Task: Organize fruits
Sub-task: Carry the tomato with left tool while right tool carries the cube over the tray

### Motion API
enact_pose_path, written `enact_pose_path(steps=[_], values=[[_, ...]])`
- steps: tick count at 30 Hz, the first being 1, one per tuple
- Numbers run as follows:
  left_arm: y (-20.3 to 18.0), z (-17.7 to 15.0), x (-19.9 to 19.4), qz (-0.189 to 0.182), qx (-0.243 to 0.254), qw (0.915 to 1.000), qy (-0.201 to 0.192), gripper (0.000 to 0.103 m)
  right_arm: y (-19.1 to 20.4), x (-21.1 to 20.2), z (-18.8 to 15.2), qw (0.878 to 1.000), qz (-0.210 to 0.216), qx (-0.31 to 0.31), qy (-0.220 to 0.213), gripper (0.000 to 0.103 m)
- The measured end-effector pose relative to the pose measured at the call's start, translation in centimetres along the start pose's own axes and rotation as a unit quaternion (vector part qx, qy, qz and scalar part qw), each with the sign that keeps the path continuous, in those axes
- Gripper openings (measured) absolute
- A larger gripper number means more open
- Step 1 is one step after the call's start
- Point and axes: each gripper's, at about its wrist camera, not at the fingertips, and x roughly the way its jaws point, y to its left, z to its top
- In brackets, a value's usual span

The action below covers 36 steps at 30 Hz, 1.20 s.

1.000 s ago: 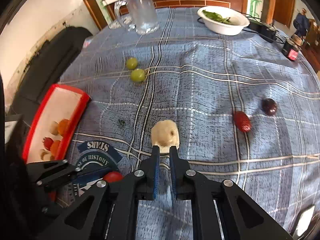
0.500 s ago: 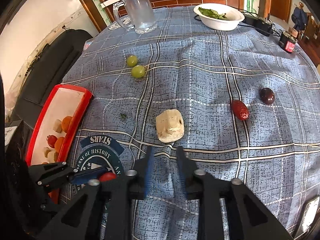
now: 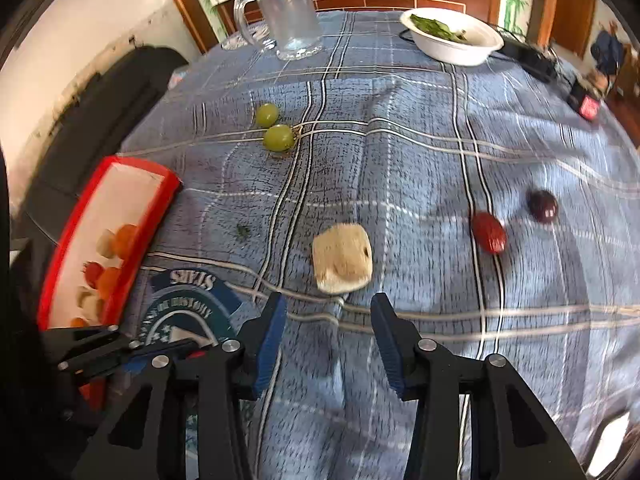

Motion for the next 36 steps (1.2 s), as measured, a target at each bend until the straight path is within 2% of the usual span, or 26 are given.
enact_pose_path(steps=[5,6,9,20,36], values=[[-0.2,-0.3,-0.5,-0.011,0.006,0.9999,0.000,0.027,0.8,2.7,1.2,0.998,-0.052,-0.027,0.033,0.045],[-0.3,-0.3,-0.6,-0.012,0.009,0.9999,-0.001,0.027,0.9,3.0,1.3,0.997,-0.063,-0.032,0.035,0.037],[-0.2,-0.3,-1.1,-0.018,0.007,0.9998,-0.003,0.027,0.9,2.9,1.3,0.997,-0.066,-0.032,0.029,0.034],[1.1,0.7,-4.1,-0.034,-0.013,0.9986,-0.037,0.028,1.8,-2.4,1.1,0.999,-0.011,-0.014,-0.034,0.034],[4.0,-0.2,-8.4,-0.016,-0.048,0.9948,-0.089,0.028,5.8,-6.0,1.0,0.996,0.047,-0.031,-0.069,0.034]])
